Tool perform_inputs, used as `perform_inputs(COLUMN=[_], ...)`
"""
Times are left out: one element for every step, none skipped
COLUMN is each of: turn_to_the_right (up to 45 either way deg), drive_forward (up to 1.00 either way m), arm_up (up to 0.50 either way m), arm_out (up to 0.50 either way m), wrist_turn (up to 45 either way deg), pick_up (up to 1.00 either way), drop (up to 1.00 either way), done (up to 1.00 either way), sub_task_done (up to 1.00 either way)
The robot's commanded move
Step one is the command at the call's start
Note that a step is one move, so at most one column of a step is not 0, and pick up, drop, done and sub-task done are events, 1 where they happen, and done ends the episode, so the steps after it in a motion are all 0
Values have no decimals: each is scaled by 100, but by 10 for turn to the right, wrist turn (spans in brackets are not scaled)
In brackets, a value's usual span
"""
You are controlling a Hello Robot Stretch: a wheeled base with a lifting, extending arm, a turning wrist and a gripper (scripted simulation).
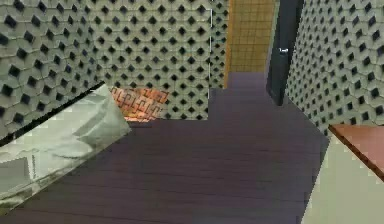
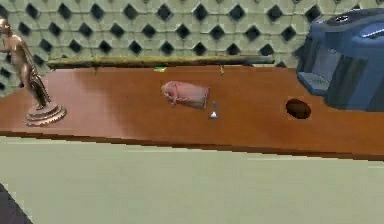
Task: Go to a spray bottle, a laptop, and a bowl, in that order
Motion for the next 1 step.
perform_inputs(turn_to_the_right=[0], drive_forward=[100], arm_up=[0], arm_out=[0], wrist_turn=[0], pick_up=[0], drop=[0], done=[0], sub_task_done=[0])
